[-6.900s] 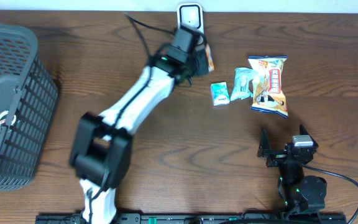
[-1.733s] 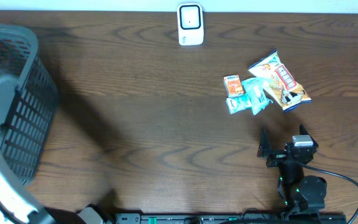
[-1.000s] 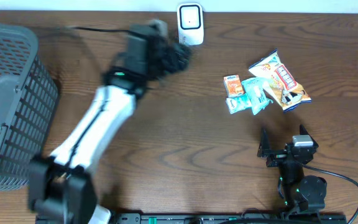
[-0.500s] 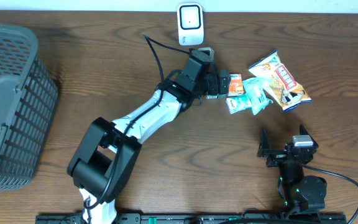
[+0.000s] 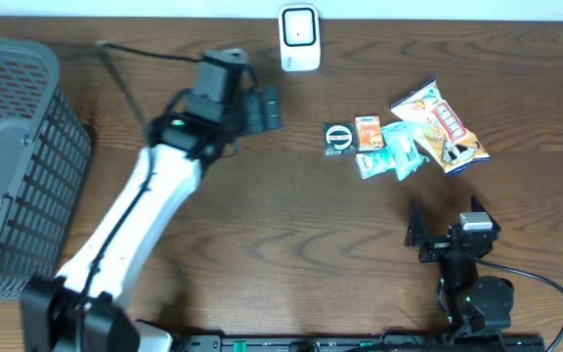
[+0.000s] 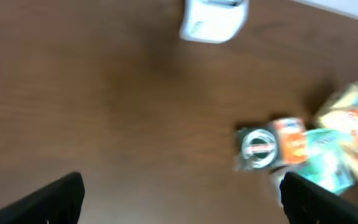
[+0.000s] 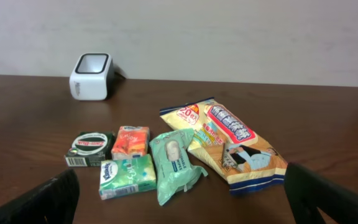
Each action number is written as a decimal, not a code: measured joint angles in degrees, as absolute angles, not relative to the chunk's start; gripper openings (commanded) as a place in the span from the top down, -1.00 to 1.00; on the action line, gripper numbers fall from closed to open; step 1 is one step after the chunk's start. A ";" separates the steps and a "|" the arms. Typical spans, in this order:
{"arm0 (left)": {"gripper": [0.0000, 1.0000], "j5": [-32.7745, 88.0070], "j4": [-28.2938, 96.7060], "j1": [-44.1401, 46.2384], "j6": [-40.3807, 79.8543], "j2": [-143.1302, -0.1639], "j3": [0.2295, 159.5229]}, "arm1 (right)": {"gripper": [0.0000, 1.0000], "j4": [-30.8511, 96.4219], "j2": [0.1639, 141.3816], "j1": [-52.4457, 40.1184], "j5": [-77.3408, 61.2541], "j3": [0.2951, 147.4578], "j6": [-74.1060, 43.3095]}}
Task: Scan the item barcode
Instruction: 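Release the Zam-Buk tin left of the Kleenex pack and retract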
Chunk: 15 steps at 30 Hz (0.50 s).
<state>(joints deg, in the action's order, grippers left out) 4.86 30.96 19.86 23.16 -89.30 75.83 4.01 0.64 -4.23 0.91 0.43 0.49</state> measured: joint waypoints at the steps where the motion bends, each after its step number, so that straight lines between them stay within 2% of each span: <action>1: -0.99 4.27 33.63 18.98 22.70 -88.71 75.83 | -0.98 4.03 0.64 -4.23 0.91 0.43 0.49; 7: -1.00 1.56 47.42 14.79 20.67 -88.51 75.79 | -0.99 4.03 0.64 -4.23 0.91 0.43 0.49; 15: -0.97 -0.10 52.64 11.27 20.10 -88.51 75.79 | -0.99 4.03 0.64 -4.23 0.91 0.43 0.49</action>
<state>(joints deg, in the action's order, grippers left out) -0.10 52.64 11.27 20.10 -88.51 75.79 4.03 0.64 -4.23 0.91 0.43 0.49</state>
